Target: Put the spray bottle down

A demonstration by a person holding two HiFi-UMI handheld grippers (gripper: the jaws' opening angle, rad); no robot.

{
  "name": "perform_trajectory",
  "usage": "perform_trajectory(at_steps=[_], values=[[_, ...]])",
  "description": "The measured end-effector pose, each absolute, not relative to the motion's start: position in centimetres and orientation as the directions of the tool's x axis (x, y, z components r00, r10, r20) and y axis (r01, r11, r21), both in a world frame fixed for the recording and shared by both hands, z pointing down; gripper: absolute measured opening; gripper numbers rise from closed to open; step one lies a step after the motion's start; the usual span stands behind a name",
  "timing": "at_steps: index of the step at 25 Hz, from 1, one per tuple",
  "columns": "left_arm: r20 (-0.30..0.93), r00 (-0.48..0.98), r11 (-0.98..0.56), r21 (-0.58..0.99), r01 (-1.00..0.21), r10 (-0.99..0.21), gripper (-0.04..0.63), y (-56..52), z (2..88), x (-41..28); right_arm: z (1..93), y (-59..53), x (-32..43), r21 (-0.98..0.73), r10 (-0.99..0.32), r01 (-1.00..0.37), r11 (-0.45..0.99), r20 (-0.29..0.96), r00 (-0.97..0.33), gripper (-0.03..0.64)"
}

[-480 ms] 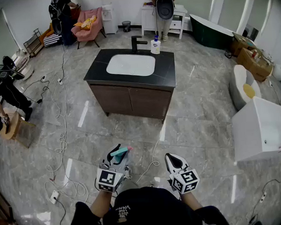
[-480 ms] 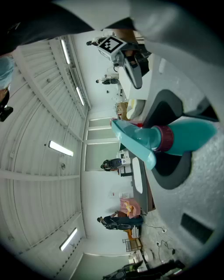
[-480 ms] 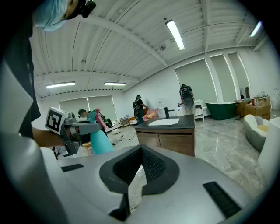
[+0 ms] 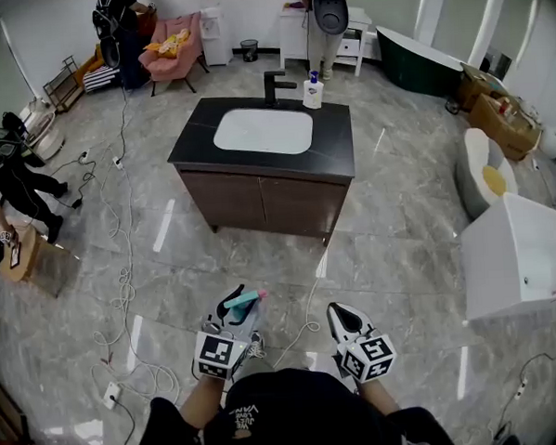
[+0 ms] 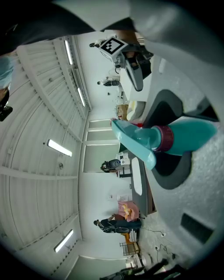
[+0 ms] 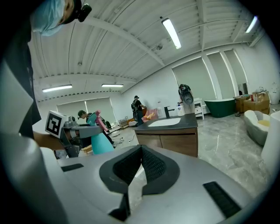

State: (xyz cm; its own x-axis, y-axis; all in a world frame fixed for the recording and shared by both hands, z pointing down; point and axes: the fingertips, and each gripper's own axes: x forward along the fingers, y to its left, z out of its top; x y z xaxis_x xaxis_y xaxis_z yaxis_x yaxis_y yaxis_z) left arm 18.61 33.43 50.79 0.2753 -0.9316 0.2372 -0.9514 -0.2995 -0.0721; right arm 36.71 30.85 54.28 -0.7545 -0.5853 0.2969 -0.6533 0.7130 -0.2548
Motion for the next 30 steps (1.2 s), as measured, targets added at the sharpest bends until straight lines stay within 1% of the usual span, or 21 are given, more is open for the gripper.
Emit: perform_trajectory(at_steps=[6,13,19,25,28,30], values=[[0.235,0.293,-0.319,-0.083,-0.944,-0.927,0.167,31.3,50.4,15.2,53.9,28.6,33.6,-0.245,-0.614,-0.68,0.691,0.296,-0.731,0.002],[0.21,0.327,-0.347,-0.07,-0.935,-0.922,0.167,28.5,50.3,8.3,53.5,25.4,26.5,-0.239,-0.648,-0.703,0.67,0.273,-0.711,0.002],[0.215,0.359,-0.382,-0.076,-0.921,-0.908,0.167,26.8,50.5,3.2,53.3,23.6,20.8,-0.243,-0.667,-0.712,0.658,0.249,-0.702,0.002],[0.197,0.345,-0.363,-0.064,-0.93,-0.918,0.167,24.9,50.5,0.4,53.2,21.5,18.3,-0.232,-0.666,-0.713,0.661,0.256,-0.701,0.002],[0.206,0.319,-0.342,-0.083,-0.936,-0.925,0.167,23.6,50.8,-1.2,53.7,19.7,17.0,-0.233,-0.658,-0.707,0.667,0.261,-0.707,0.002],[0.207,0.306,-0.326,-0.07,-0.943,-0.929,0.167,22.6,51.0,-2.3,53.9,18.3,15.9,-0.235,-0.647,-0.698,0.676,0.264,-0.716,0.002]])
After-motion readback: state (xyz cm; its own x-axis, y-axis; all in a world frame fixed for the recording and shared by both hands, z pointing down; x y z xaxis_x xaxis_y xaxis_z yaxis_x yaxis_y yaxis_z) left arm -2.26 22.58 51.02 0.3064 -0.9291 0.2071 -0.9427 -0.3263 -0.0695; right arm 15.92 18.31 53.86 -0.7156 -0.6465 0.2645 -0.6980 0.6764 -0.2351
